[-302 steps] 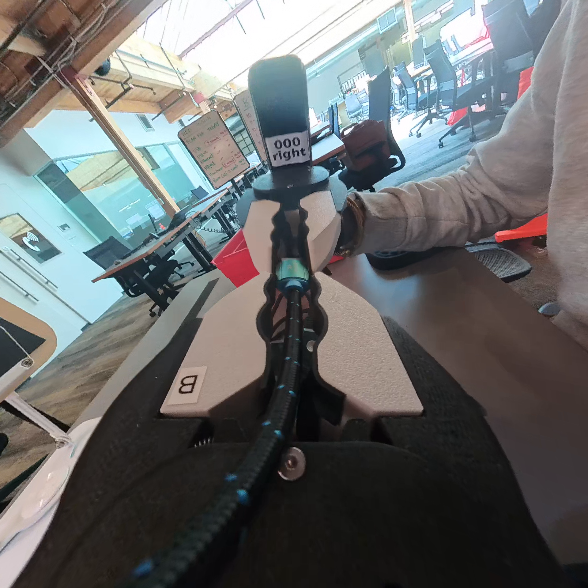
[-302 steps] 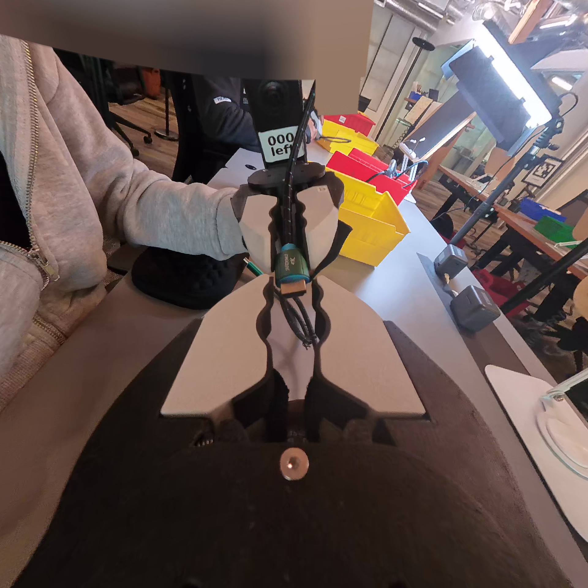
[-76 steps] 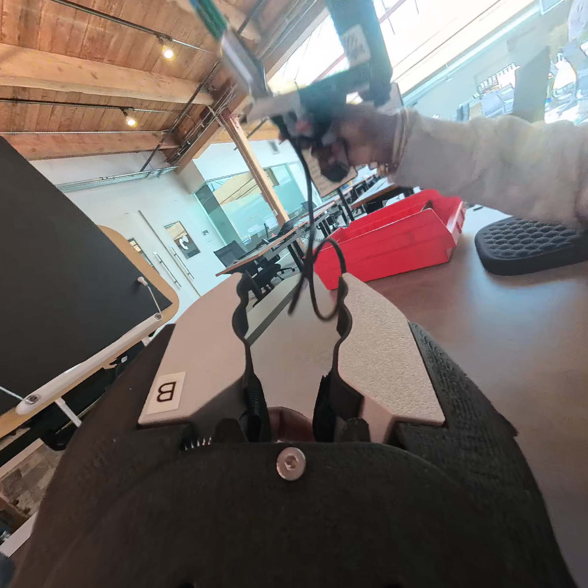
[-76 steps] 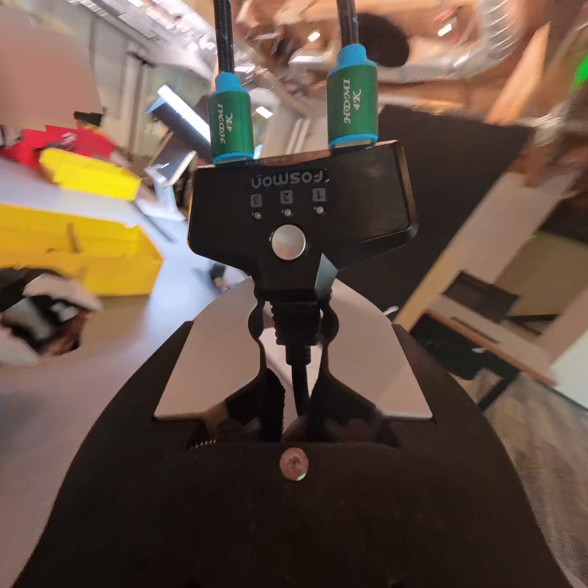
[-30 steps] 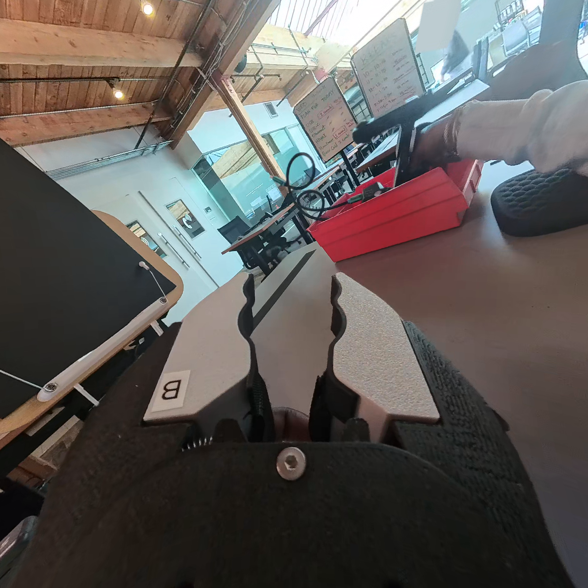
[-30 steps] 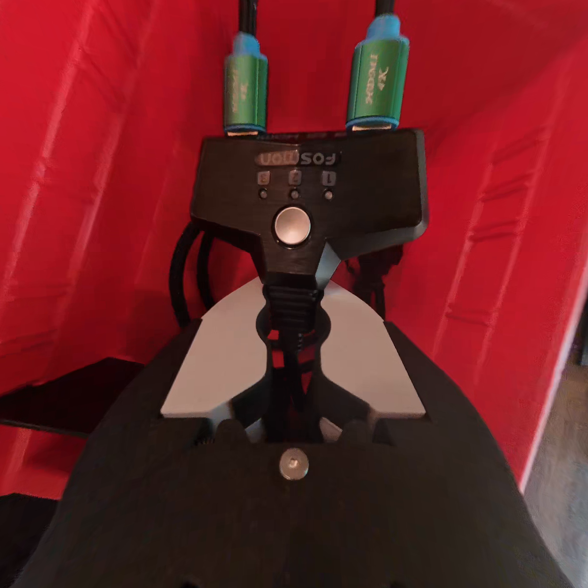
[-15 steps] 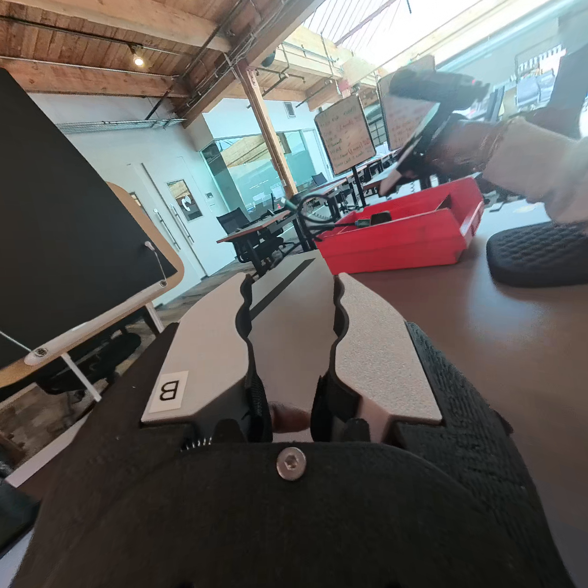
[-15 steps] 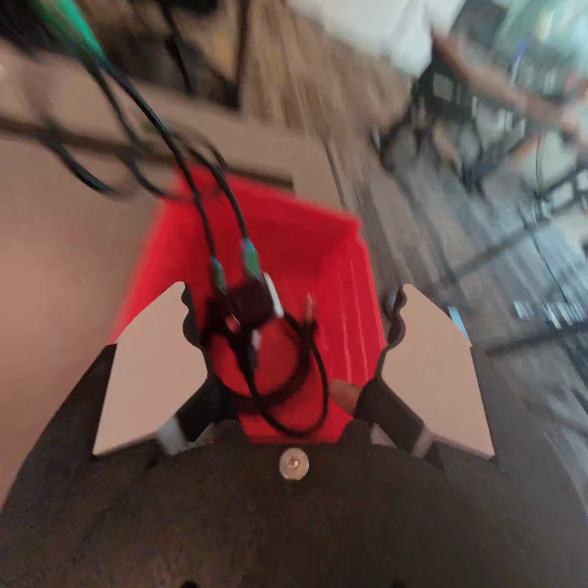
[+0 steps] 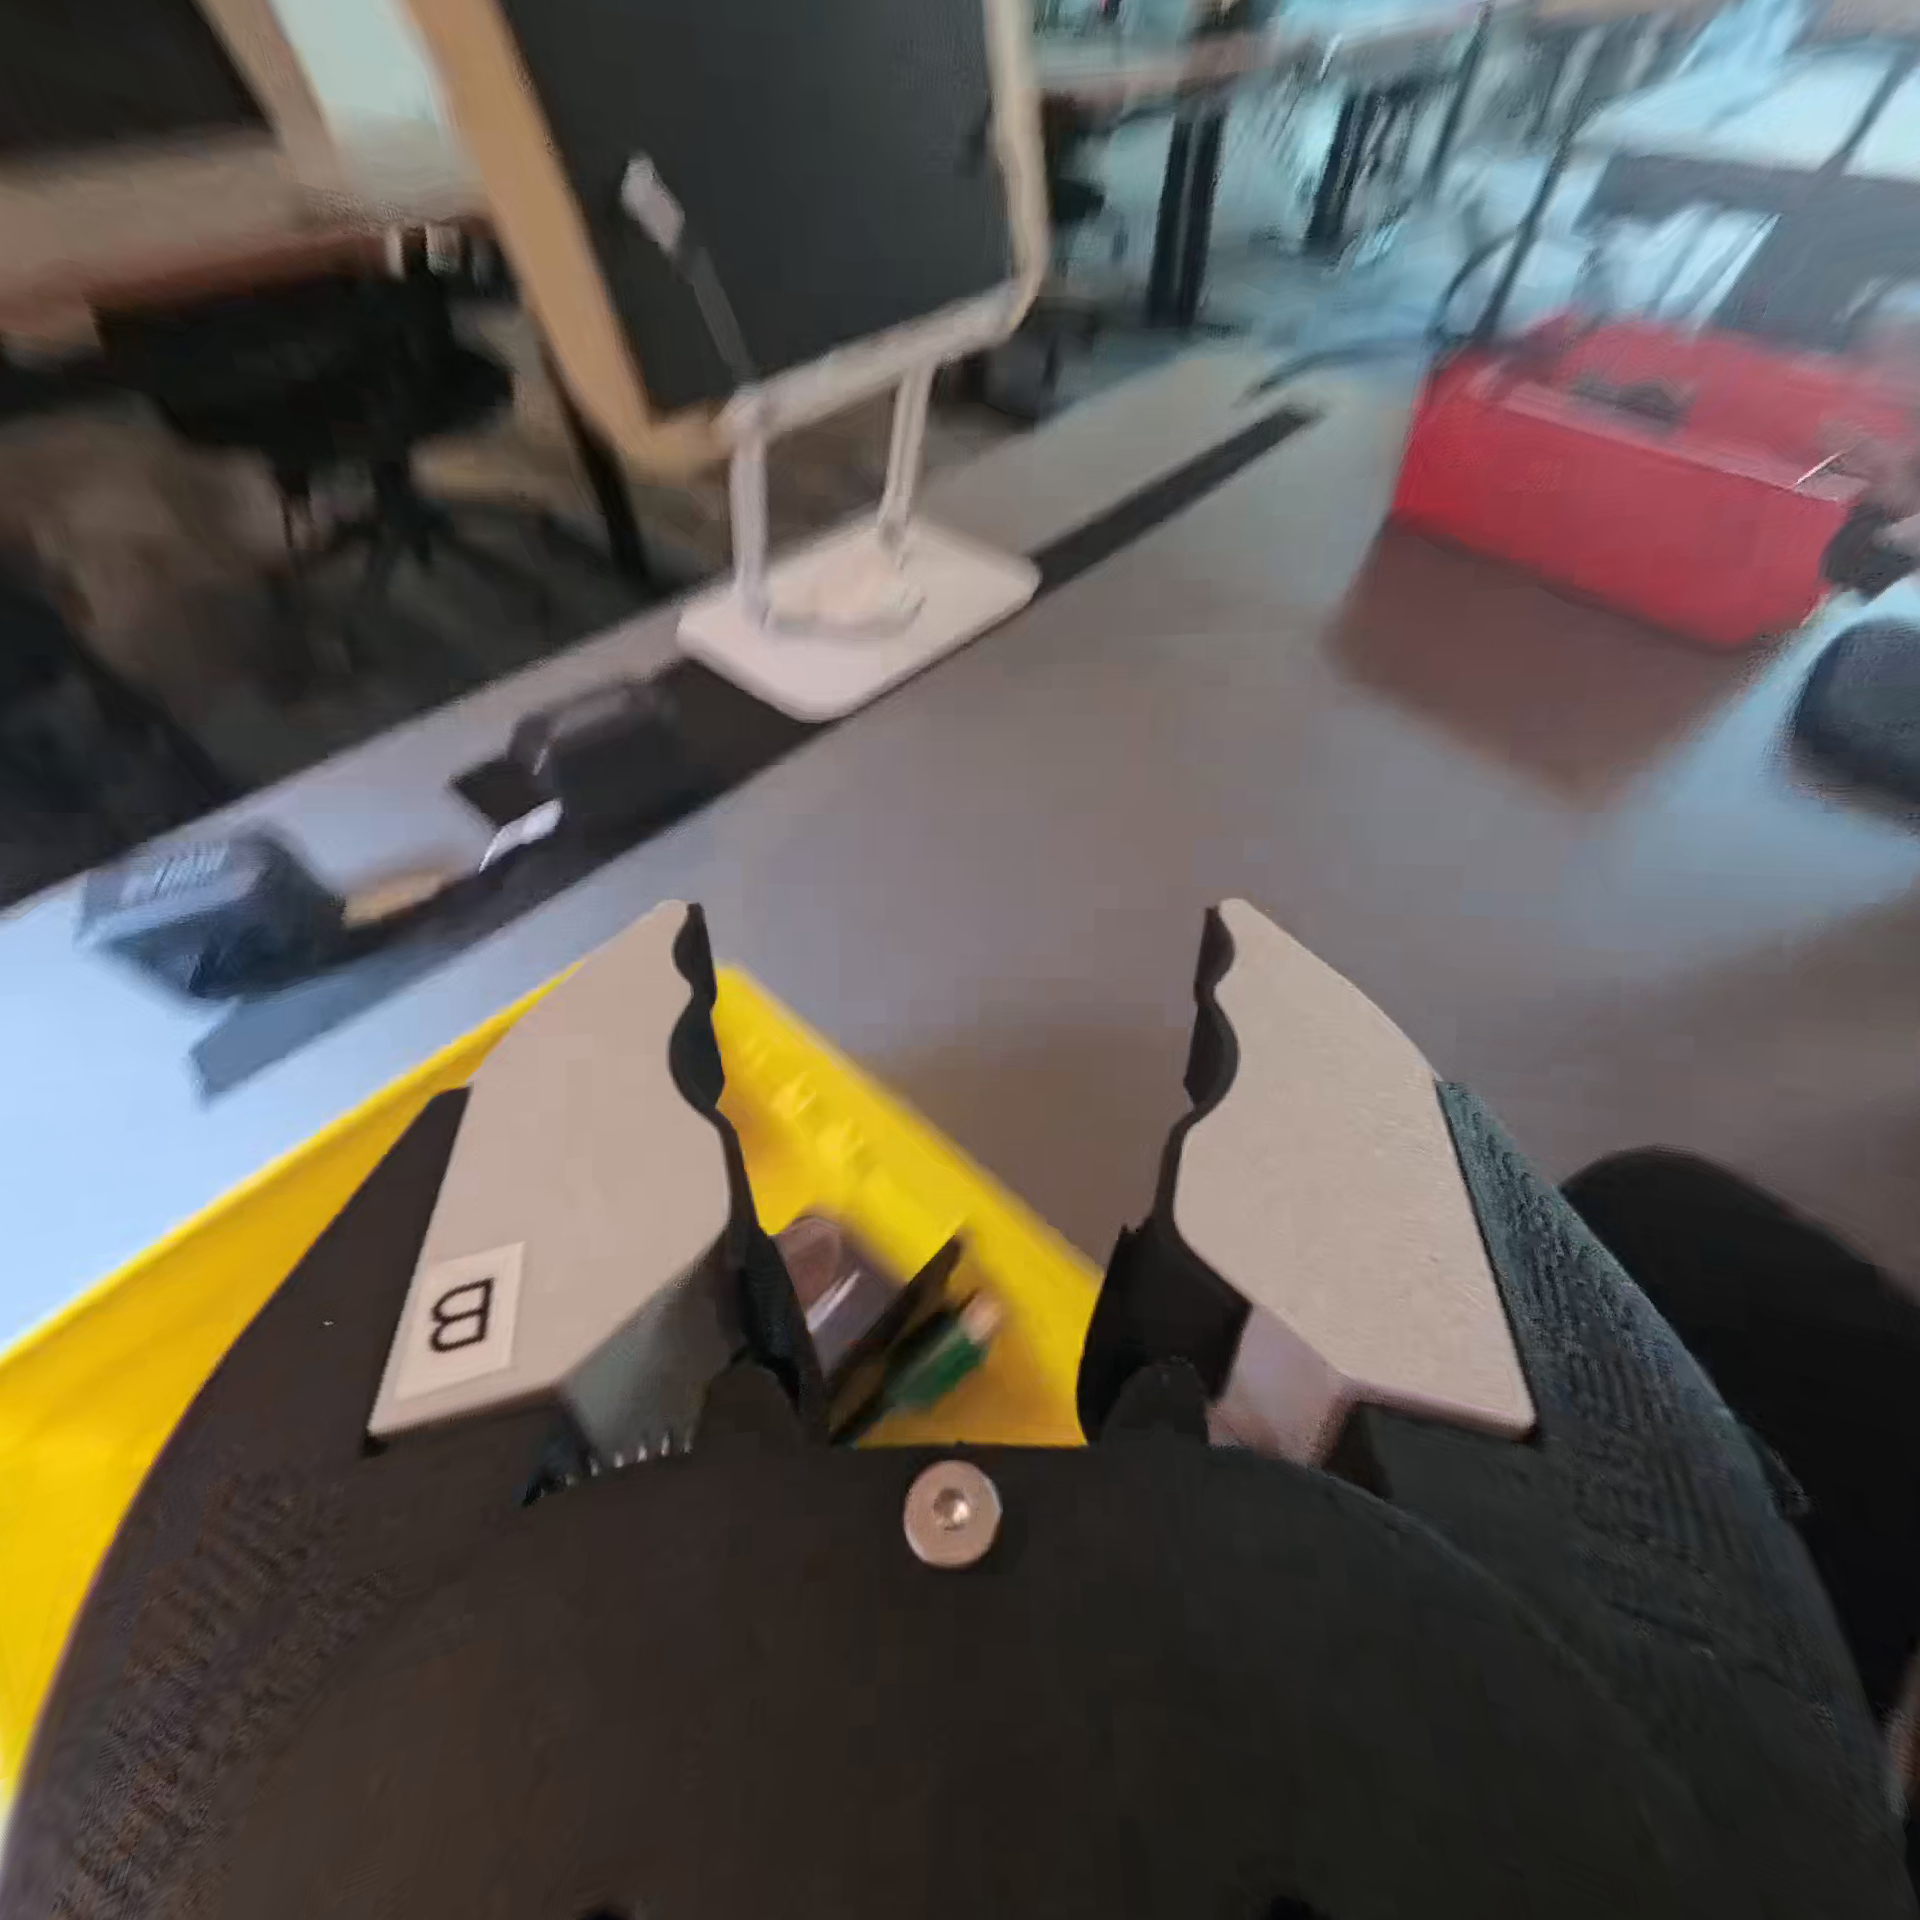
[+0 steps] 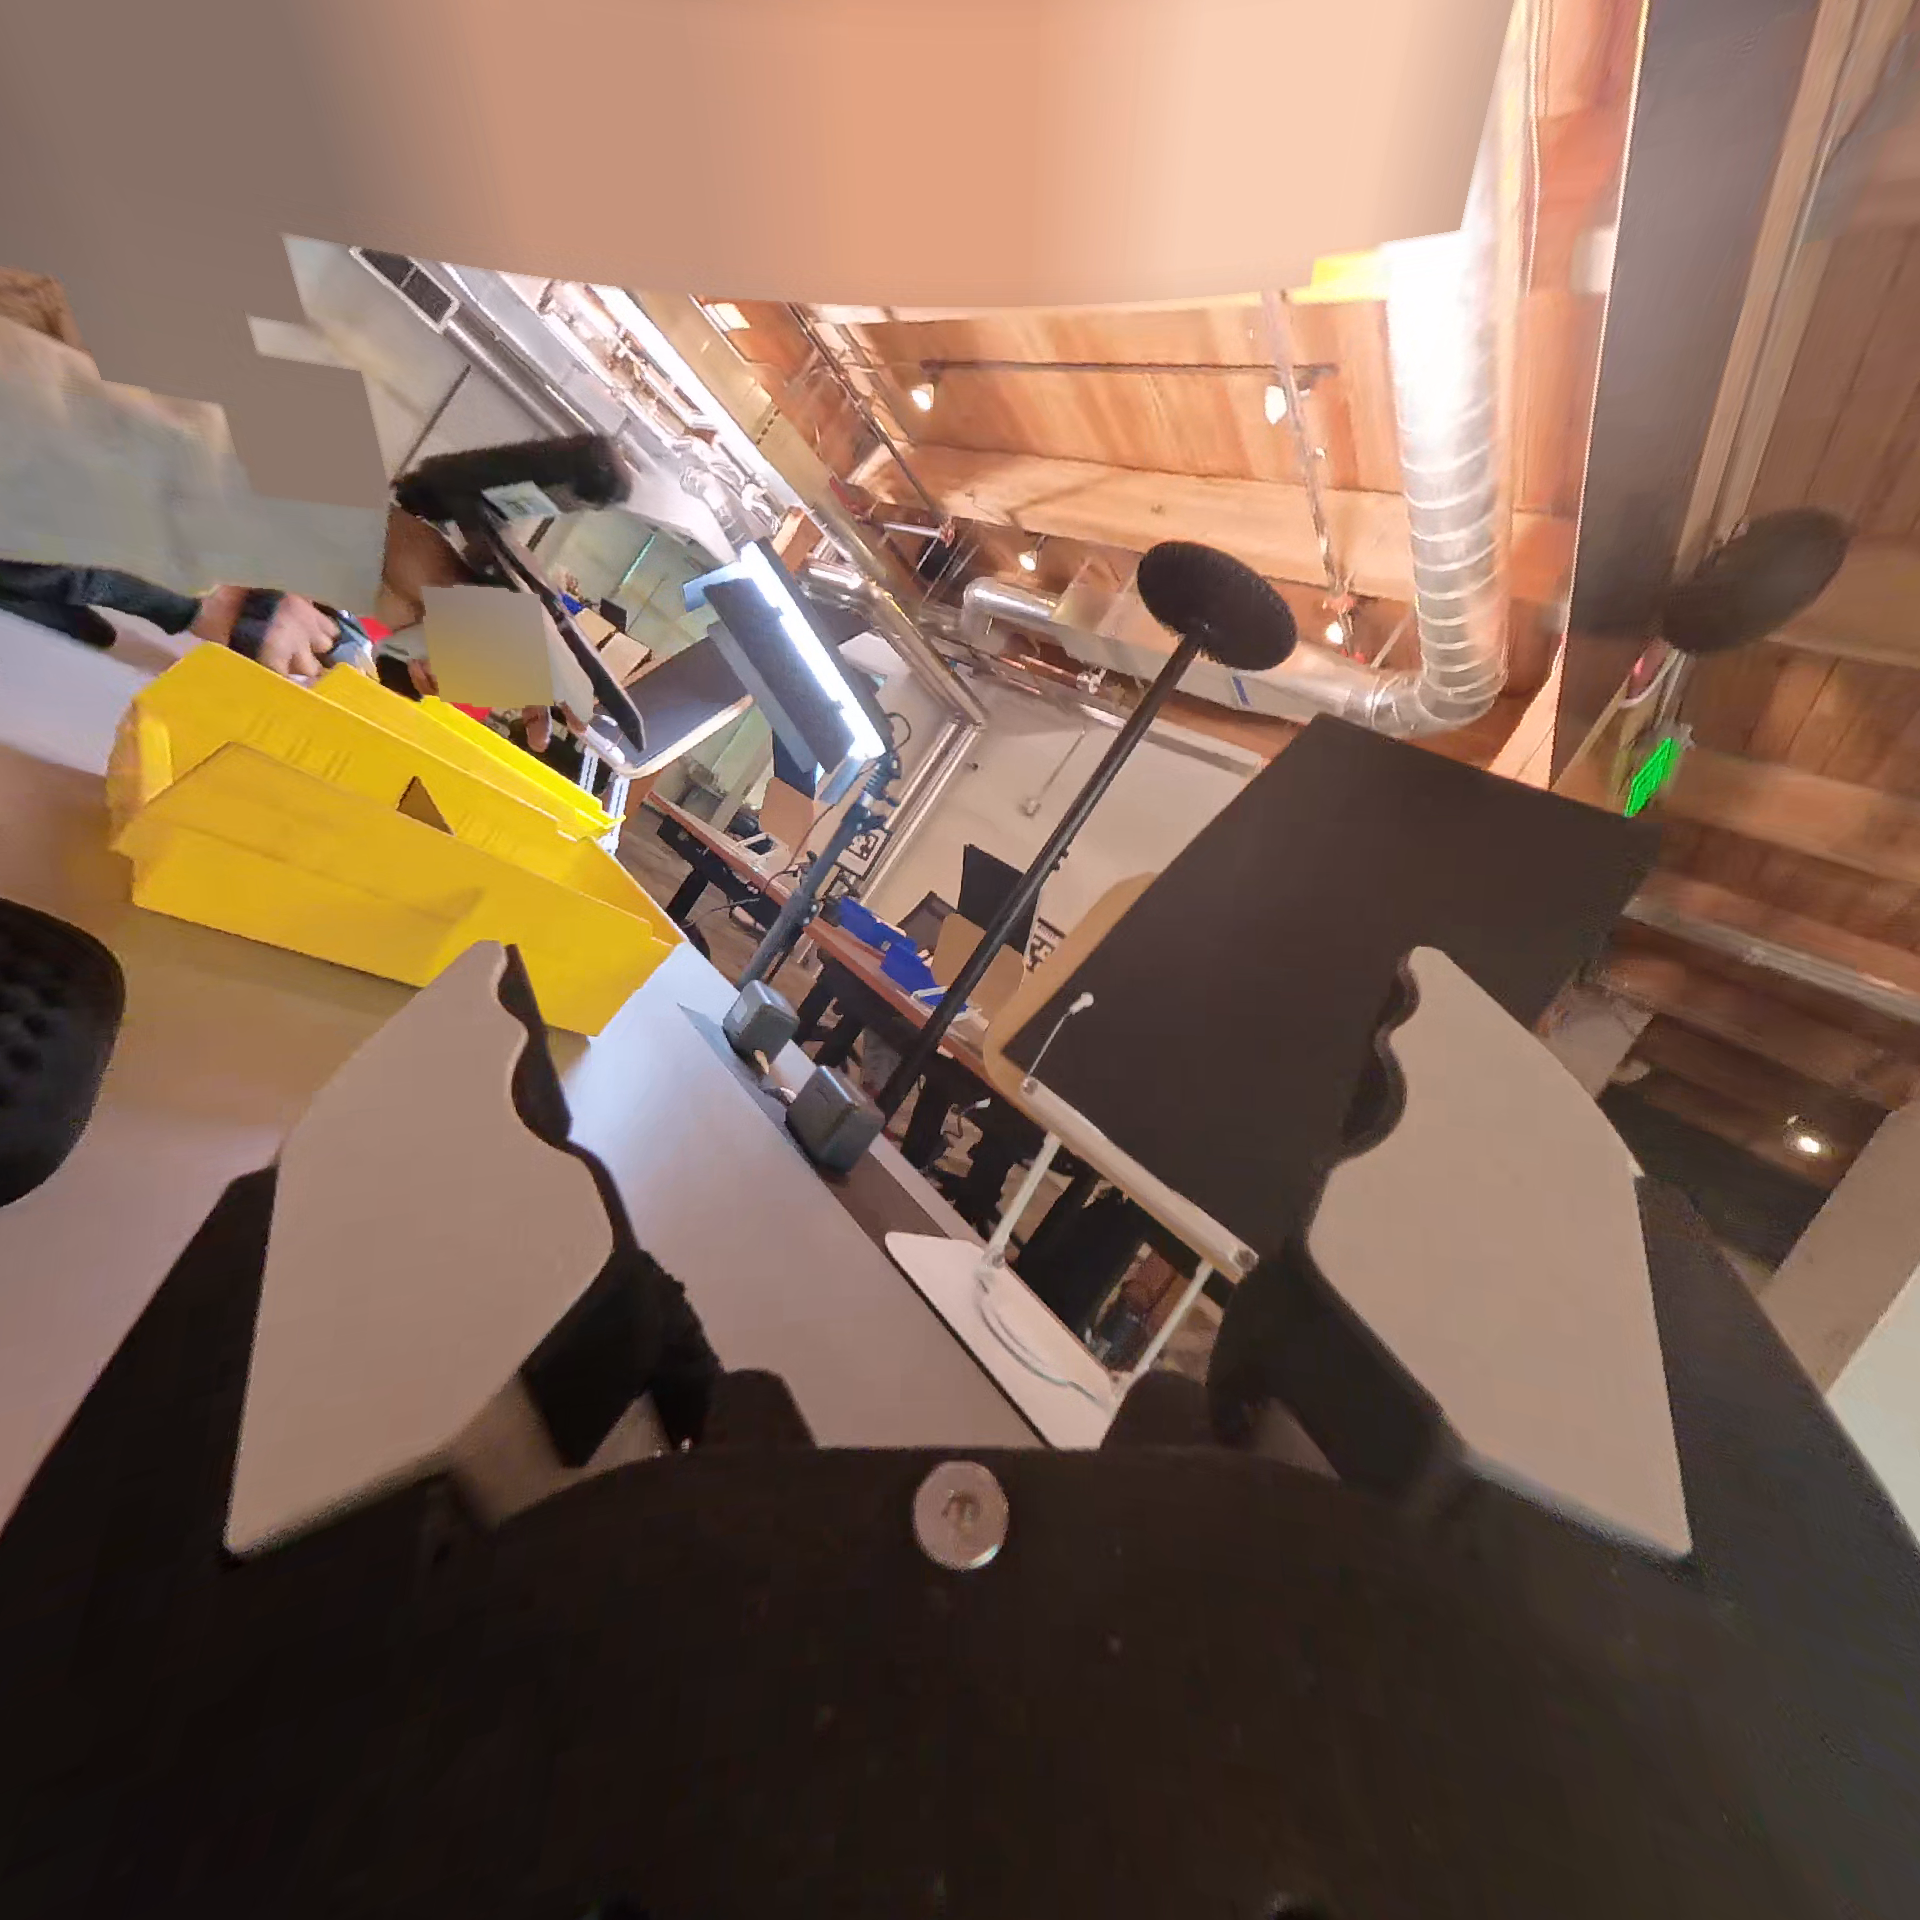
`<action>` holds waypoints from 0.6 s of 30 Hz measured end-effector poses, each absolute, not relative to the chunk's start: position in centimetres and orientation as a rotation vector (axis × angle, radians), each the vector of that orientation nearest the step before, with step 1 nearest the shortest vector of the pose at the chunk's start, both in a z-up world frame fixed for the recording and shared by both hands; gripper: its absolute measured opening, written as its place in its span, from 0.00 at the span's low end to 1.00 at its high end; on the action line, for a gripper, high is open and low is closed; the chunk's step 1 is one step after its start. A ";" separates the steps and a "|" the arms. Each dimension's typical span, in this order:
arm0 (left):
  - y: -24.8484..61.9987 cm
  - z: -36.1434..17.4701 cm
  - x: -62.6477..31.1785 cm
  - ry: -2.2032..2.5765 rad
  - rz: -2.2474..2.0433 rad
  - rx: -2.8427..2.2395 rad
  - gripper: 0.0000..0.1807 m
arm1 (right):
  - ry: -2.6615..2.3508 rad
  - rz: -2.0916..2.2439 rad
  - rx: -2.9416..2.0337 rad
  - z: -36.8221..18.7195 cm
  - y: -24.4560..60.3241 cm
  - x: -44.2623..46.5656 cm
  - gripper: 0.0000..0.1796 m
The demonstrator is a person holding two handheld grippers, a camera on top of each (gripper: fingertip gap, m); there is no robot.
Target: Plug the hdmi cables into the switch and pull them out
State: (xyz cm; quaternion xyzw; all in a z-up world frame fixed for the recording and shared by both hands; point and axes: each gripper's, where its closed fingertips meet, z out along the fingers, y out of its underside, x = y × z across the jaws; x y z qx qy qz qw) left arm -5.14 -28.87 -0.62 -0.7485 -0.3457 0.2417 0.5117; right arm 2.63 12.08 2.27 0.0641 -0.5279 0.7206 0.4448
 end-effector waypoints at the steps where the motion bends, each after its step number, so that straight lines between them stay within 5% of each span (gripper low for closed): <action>1: -31.1 -1.6 -6.0 -0.913 0.572 -1.866 0.49 | -1.292 1.795 0.170 2.0 11.5 2.5 0.81; 11: -37.8 -15.8 -7.8 -1.442 -0.017 -2.592 0.48 | -1.129 2.060 -0.026 1.8 14.2 0.0 0.76; 18: -37.2 -20.4 -6.5 -1.449 -0.321 -2.822 0.50 | -1.101 2.024 -0.104 1.2 15.5 -1.8 0.74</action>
